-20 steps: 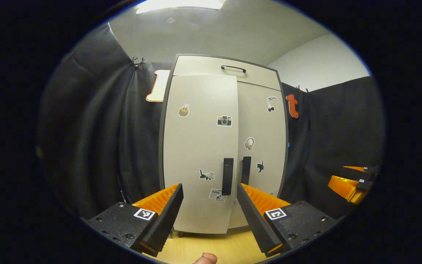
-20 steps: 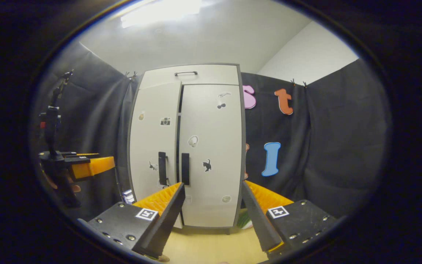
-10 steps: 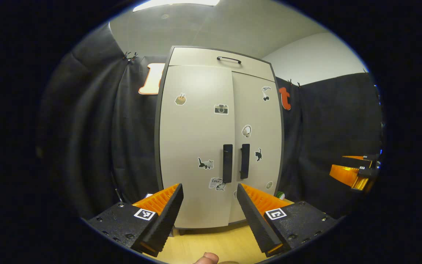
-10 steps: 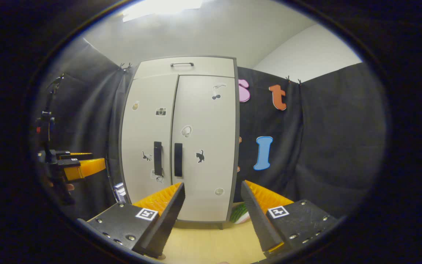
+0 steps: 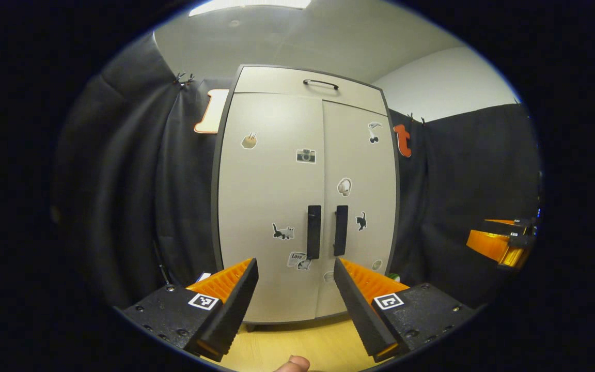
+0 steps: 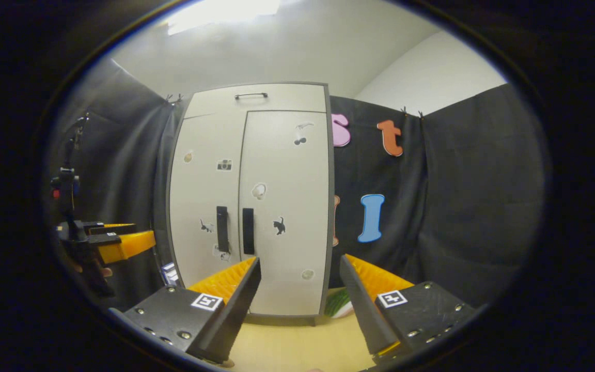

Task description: Grasp the bottle in the cabinet with the left hand and place it on the coaster, then close the right door with the right hand and the left door with the left hand.

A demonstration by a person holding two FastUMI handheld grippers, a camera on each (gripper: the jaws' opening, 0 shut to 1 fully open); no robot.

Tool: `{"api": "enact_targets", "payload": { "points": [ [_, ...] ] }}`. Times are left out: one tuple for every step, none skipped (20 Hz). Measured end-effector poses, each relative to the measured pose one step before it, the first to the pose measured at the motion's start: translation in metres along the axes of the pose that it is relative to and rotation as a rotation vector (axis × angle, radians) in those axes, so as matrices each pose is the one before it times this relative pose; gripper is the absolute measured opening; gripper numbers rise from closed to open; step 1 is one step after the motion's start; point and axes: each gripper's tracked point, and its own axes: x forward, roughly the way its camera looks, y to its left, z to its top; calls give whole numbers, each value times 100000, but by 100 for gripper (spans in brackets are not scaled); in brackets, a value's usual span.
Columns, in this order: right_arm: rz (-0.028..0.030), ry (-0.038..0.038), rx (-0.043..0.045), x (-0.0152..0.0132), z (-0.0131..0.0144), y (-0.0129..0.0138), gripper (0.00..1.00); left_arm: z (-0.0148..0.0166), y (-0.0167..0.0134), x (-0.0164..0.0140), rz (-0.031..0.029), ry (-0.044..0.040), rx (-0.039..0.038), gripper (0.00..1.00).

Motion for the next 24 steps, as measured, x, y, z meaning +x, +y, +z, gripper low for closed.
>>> {"api": "enact_targets", "payload": {
  "points": [
    [472,-389,1005,164,373,-307,94,448,-679,35,280,-827,-40,94],
    [643,-617,815,28,325,-329,94,147,-832,104,-234,-82,-445,93],
    [644,-768,637,63,383,-374,94,155,-800,105,-80,269,-518,93],
    [653,-850,395,-20,253,-355,93,125,-802,137,-145,-20,-625,93],
    [891,-1074,80,10,275,-422,94,121,-899,187,-87,-272,-506,93],
    [808,-913,-144,63,227,-504,93,193,-853,185,279,-347,-319,93],
    [580,-791,-80,136,234,-563,94,11,-795,302,320,-26,-170,93],
    [658,-369,-53,42,63,-557,93,13,-631,292,780,-227,-400,93],
    [792,10,-165,67,23,-540,94,-102,-570,188,947,340,-779,93],
    [368,-300,-516,5,34,-663,94,-238,-568,73,868,429,-1212,93],
    [250,-787,-699,-122,186,-771,94,-27,-622,121,432,-104,-1544,93],
    [160,-1082,-713,-39,220,-719,94,-129,-727,267,-168,326,-904,93],
    [418,-1016,-655,-14,84,-653,94,-154,-498,156,561,334,-230,93],
    [616,-1009,-594,-91,64,-617,94,-250,-556,186,142,689,423,94],
    [497,-898,-239,-27,116,-594,94,-205,-532,131,394,610,1138,94],
    [99,-975,-177,-95,109,-679,94,-121,-413,186,657,191,1356,94],
    [471,-422,212,38,-24,-482,94,-33,-396,146,659,-35,646,94],
    [921,-191,391,36,4,-283,94,12,-640,195,-25,-423,263,93],
    [632,-295,143,76,30,-443,93,-6,-514,136,65,-49,219,92],
    [302,-640,-232,110,154,-499,93,-40,-404,125,269,-145,217,93],
    [194,-704,-130,160,175,-438,94,96,-427,140,77,-297,467,93],
    [39,-622,134,128,116,-472,94,-30,-477,198,-146,-87,827,93],
    [102,-430,478,193,61,-364,94,-10,-412,183,56,191,1026,93],
    [118,-383,871,127,-8,-357,94,-6,-297,66,52,-237,603,93]
  ]
}}
